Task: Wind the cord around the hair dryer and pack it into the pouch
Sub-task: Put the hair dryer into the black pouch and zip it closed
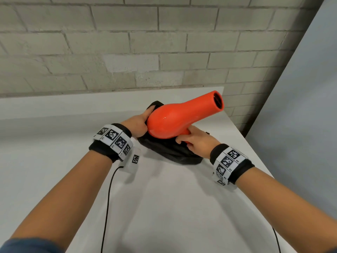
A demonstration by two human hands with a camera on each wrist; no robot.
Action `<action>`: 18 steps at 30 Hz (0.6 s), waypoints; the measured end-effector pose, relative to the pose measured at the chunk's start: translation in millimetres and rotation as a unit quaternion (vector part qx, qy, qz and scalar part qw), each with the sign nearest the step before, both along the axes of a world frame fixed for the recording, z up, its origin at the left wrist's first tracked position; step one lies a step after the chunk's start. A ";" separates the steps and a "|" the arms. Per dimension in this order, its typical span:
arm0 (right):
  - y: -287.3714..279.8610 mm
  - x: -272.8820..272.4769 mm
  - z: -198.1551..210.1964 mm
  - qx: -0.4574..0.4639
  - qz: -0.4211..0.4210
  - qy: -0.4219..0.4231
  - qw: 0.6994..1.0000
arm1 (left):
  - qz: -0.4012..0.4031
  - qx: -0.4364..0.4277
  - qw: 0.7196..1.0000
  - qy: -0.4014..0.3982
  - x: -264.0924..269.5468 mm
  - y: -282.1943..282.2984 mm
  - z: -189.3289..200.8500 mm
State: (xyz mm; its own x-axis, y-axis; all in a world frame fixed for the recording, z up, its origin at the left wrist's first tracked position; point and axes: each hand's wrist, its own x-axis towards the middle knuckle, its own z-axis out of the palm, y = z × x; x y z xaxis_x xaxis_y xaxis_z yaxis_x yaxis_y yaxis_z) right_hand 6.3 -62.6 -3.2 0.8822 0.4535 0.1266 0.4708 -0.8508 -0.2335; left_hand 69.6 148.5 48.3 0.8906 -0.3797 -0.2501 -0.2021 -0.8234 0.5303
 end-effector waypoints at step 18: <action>4.7 6.0 -17.2 -0.082 -0.086 0.158 0.980 | -0.053 -0.211 0.962 -0.163 -32.9 -31.0 28.5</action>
State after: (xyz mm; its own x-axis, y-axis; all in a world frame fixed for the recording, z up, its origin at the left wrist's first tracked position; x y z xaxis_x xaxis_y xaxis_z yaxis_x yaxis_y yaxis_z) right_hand 12.3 -57.9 -20.4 0.9308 0.2858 -0.2280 0.2431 -0.9496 -0.1979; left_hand 36.7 117.5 76.8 0.8461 -0.4794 0.2331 -0.4859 -0.5138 0.7071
